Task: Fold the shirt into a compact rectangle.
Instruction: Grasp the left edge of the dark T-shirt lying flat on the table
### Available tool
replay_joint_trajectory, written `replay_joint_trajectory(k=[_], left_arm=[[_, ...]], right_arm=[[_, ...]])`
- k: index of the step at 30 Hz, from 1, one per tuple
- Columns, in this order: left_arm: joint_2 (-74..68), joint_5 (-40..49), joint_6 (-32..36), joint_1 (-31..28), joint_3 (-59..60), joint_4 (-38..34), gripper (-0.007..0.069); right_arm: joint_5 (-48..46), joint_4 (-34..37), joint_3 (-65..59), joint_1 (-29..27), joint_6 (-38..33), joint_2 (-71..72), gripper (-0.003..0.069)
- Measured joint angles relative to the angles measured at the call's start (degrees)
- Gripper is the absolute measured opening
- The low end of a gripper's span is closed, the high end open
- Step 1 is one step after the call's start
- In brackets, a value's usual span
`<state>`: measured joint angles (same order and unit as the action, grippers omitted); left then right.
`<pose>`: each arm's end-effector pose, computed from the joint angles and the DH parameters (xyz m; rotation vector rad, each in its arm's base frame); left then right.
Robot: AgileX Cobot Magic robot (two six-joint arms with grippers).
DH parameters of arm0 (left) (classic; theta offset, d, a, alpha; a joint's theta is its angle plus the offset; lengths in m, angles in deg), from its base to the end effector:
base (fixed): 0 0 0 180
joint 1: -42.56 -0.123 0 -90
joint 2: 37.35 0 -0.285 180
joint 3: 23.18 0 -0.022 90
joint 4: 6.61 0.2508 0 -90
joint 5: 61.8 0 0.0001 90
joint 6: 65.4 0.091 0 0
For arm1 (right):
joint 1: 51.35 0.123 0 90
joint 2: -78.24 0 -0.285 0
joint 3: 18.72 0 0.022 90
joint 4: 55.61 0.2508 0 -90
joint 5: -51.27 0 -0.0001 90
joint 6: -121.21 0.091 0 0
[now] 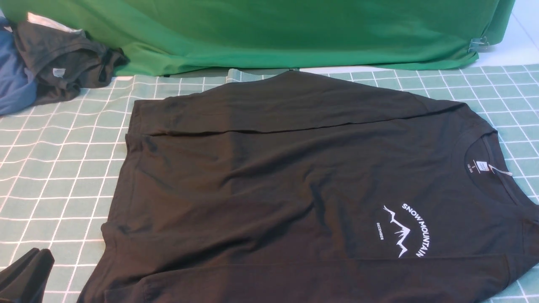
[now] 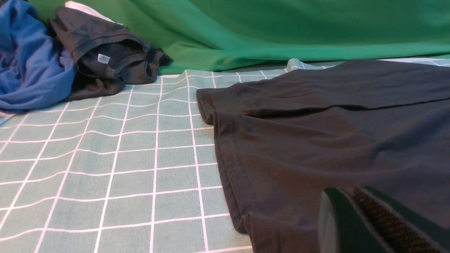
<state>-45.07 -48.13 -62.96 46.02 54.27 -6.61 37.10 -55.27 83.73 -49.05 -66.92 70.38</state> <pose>0.0554 -0.0034 0.1902 0.0888 1.7228 -0.0132 0.0556 0.0024 0.1887 -0.1541 1.7316 -0.0693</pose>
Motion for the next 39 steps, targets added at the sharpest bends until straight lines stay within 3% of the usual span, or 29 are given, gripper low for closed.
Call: replay_joint_trajectory(k=[4, 12, 18, 20, 22, 25, 29, 32, 36, 39], left_arm=[[0.0, -2.38, 0.71, 0.0, 0.0, 0.9, 0.0015], [0.0, -14.96, -4.23, 0.0, 0.0, -19.1, 0.0015], [0.0, -25.61, -8.61, 0.0, 0.0, -22.21, 0.0015], [0.0, -29.96, -11.78, 0.0, 0.0, -22.26, 0.0015], [0.0, -42.06, -20.3, 0.0, 0.0, -21.98, 0.0015], [0.02, -44.55, -26.07, 0.0, -2.47, -21.13, 0.0015], [-3.95, -30.06, -30.7, 0.0, -13.7, -19.55, 0.0015], [-11.89, -10.82, -29.93, 0.0, -24.03, -17.31, 0.0015], [-25.83, 11.78, -19.69, 0.0, -33.77, -16.78, 0.0015], [-38.28, 25.83, -12.63, 0.0, -37.35, -16.56, 0.0015]], right_arm=[[0.0, 0.0, 0.0, 0.0, 0.0, 0.0, 0.0246], [0.0, 0.0, 0.0, 0.0, 0.0, 0.0, 0.0246], [2.45, 0.39, 0.0, 0.0, 1.02, 0.0, 0.0246], [4.59, 1.59, -0.07, 0.0, 2.83, 0.0, 0.0246], [12.6, 5.71, -0.27, 0.0, 12.14, 0.0, 0.0246], [19.31, 7.88, -0.27, 0.0, 22.29, 0.0, 0.0246], [23.83, 8.56, -0.27, 0.0, 29.75, 0.0, 0.0246], [23.83, 8.8, -0.27, 0.0, 30.41, 0.0, 0.0246], [26.1, 8.8, -0.27, 0.0, 32.19, 0.0, 0.0243], [26.2, 8.85, 0.16, 0.36, 38.4, 0.0, 0.0232]])
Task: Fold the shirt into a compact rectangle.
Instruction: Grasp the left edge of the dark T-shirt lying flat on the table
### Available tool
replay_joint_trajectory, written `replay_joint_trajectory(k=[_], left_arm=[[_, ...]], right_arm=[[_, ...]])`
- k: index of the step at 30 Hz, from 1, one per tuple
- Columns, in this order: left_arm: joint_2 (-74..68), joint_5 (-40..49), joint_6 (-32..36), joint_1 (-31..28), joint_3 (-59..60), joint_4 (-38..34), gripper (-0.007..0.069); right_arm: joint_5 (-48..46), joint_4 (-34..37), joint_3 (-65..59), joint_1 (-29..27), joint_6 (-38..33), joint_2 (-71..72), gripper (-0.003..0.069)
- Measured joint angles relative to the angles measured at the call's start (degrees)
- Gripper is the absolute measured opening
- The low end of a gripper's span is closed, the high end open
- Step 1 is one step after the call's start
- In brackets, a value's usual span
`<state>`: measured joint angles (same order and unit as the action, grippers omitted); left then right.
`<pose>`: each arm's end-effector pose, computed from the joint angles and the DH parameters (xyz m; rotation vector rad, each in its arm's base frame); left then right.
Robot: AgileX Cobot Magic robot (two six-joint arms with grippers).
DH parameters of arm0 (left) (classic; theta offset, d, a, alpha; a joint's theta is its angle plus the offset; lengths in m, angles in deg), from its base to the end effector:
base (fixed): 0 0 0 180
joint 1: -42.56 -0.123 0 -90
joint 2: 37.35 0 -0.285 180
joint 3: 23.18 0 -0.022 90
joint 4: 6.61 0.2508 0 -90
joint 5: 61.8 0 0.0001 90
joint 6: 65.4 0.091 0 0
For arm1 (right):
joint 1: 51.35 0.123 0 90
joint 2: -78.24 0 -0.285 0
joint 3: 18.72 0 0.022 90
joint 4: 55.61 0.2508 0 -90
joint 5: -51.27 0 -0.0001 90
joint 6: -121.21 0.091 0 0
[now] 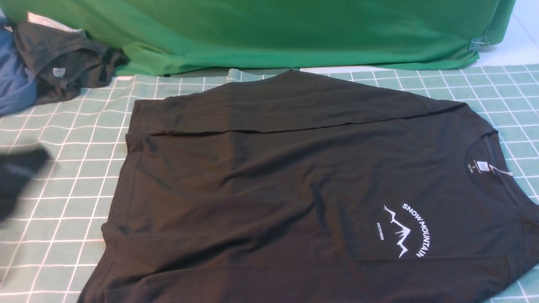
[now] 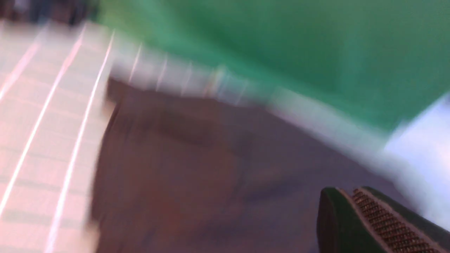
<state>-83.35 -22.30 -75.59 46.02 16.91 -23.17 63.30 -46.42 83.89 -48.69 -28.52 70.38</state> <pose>0.1233 -0.0240 0.3164 -0.2703 2.1803 -0.4611 0.0531 -0.0006 0.2306 0.4372 1.2291 0.6060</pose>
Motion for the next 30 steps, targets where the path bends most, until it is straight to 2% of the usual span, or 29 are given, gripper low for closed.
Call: replay_joint_trajectory(k=[3, 5, 7, 12, 15, 21, 26, 29, 30], left_arm=[[-12.17, 7.78, 4.35, 0.0, -0.18, 1.2, 0.0015], [-19.57, 9.82, 5.46, 0.0, 0.26, 2.95, 0.0015], [-25.1, 10.25, 5.95, 0.0, 0.69, 5.06, 0.0015], [-35.23, 7.22, 6.14, 0.0, 0.81, 8.91, 0.0015], [-39.5, 6.04, 6.14, 0.0, 0.81, 9.5, 0.0015], [-44.43, 5.24, 8.07, 0.23, 0.81, 9.75, 0.0015], [-44.58, 5.04, 8.35, 6.17, 0.81, 12.71, 0.0015], [-44.58, 5.04, 6.27, 10.77, 0.81, 14.33, 0.0015], [-44.58, 5.04, 3.06, 13.26, 0.81, 16.56, 0.0015]], right_arm=[[-8.14, 0.11, 4.47, 1.87, 0.84, -0.18, 0.0166], [-16.8, 0.18, 10.31, 4.25, -3.29, -2.03, 0.0085], [-25.49, 0.17, 16.74, 7.47, -8.17, -5.43, 0.004], [-42.24, 0.23, 29.56, 13.93, -15.9, -16.74, 0.0021], [-46.27, 0.28, 32.81, 16.97, -18.58, -22.17, 0.0021], [-46.78, 0.28, 33.65, 20.23, -20.25, -27.16, 0.0024], [-46.37, 0.41, 33.65, 20.43, -20.86, -28.86, 0.003], [-45.59, 0.41, 33.65, 20.43, -21.37, -28.86, 0.0034], [-45.25, 0.41, 33.65, 20.43, -21.6, -28.91, 0.0035]])
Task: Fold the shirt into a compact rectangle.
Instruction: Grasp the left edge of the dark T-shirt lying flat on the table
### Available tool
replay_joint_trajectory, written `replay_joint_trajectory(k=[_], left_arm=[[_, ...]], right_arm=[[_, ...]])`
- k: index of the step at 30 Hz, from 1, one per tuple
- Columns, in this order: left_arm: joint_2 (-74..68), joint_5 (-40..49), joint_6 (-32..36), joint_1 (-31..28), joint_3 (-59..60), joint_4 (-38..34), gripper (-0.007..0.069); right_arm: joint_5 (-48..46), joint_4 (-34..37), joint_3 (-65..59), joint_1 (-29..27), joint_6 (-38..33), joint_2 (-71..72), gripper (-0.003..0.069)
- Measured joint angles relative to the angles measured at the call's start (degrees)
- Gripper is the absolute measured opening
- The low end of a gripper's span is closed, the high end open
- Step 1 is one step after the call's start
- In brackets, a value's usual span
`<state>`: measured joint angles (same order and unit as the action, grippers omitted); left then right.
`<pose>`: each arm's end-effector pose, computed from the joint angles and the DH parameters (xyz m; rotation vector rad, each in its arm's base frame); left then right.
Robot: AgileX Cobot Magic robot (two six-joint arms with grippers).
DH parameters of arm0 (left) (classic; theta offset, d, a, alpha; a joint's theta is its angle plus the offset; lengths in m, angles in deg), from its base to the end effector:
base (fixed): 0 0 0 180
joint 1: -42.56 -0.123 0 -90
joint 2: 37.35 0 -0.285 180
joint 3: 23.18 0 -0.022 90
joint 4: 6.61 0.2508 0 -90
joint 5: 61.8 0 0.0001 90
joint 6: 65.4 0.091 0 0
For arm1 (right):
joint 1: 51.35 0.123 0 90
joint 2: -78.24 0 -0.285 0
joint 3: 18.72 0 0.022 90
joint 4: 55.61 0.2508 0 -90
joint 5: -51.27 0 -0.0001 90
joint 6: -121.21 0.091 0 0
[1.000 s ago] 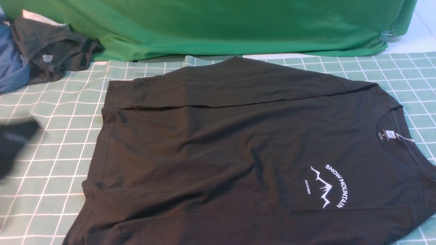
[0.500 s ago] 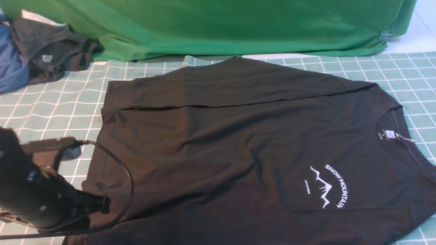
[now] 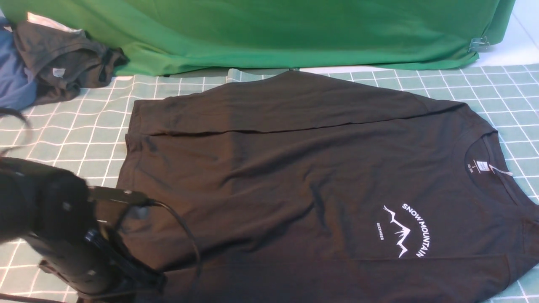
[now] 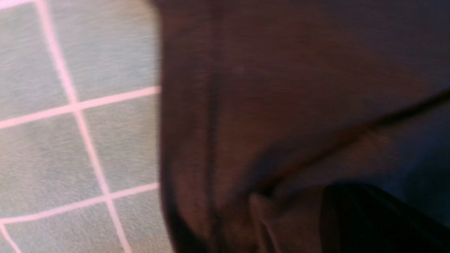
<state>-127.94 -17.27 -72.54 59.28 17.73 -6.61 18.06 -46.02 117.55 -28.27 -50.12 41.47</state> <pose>0.2026 -0.0609 0.1675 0.2567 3.0630 -0.0220 0.0874 0.0463 0.3207 -0.1724 2.0093 0.5378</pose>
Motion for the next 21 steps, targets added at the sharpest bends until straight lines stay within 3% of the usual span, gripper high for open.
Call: replay_joint_trajectory(k=[6, 10, 17, 21], left_arm=[[0.0, 0.0, -15.84, 1.98, 0.0, 12.07, 0.0044], [0.0, 0.0, -17.53, 1.11, 0.0, 11.91, 0.0104], [0.0, -1.28, -17.88, 0.99, 0.0, 11.22, 0.0307], [-0.7, -1.28, -17.95, 0.99, 0.0, 8.54, 0.0384]], right_arm=[[0.15, 0.0, 0.0, 0.0, -0.36, 0.0, 0.0039], [0.15, -0.05, 0.0, 0.0, -0.44, 0.0, 0.0044], [0.15, -0.05, 0.0, 0.0, -1.45, 0.0, 0.005], [0.15, -0.05, 0.0, 0.0, -1.57, 0.0, 0.0055]])
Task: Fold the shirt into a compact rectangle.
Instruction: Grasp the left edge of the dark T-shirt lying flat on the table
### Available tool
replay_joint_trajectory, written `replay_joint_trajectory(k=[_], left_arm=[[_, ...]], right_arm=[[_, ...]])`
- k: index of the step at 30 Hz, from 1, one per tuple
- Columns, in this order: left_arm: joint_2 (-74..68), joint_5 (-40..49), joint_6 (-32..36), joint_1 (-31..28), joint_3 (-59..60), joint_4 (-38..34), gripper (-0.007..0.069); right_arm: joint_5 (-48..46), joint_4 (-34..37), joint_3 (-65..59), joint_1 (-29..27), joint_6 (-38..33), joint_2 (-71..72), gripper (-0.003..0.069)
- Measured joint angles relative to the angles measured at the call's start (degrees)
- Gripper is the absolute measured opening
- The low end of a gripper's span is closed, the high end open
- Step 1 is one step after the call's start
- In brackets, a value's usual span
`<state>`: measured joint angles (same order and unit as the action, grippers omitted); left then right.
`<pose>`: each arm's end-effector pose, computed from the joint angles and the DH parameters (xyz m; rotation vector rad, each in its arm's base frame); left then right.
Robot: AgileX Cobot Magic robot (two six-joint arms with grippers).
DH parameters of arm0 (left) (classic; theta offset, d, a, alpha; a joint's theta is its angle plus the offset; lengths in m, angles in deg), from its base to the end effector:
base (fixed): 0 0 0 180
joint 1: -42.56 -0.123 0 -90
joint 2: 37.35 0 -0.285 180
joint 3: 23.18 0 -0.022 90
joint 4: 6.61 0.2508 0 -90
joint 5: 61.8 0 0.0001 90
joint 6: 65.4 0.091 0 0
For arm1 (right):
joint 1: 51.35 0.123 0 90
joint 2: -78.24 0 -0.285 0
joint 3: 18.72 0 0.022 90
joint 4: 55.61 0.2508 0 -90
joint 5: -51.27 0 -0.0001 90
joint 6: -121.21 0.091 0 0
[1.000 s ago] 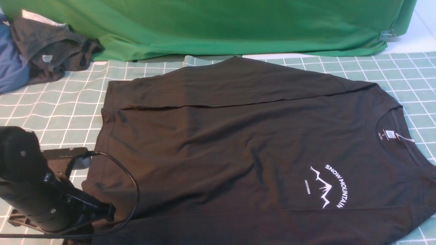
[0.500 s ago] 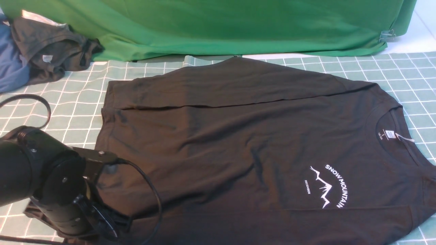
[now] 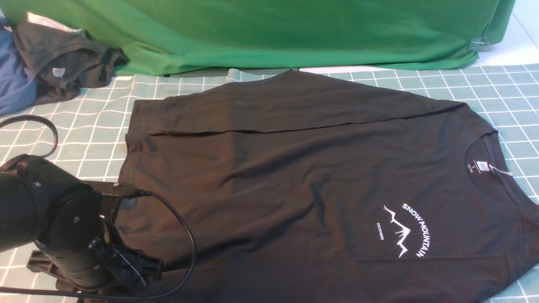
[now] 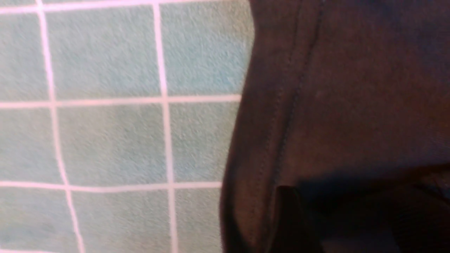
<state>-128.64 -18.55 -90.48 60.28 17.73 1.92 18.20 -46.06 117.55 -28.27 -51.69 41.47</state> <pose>0.2072 -0.0565 0.1655 -0.0363 3.0270 0.1061 0.0876 0.0463 0.3209 -0.1995 2.0016 0.5200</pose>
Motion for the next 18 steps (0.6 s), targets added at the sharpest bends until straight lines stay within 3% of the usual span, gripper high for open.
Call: replay_joint_trajectory(k=[6, 11, 14, 18], left_arm=[[-3.1, -0.22, 0.4, -0.01, -0.21, -3.01, 0.0409], [-3.95, -0.1, 0.75, -0.01, -0.6, -2.95, 0.0386], [-3.84, -0.03, 1.19, -0.01, -0.72, -3.24, 0.0272], [-2.25, 1.44, 1.9, -0.01, -0.46, -3.14, 0.0056]], right_arm=[[0.0, -0.05, 0.0, 0.0, -0.07, 0.0, 0.0059], [0.0, -0.05, 0.0, 0.0, -0.12, 0.0, 0.0065], [0.0, -0.05, 0.0, 0.0, -0.18, 0.0, 0.0069], [-0.06, -0.05, 0.0, 0.0, -0.22, 0.0, 0.0075]])
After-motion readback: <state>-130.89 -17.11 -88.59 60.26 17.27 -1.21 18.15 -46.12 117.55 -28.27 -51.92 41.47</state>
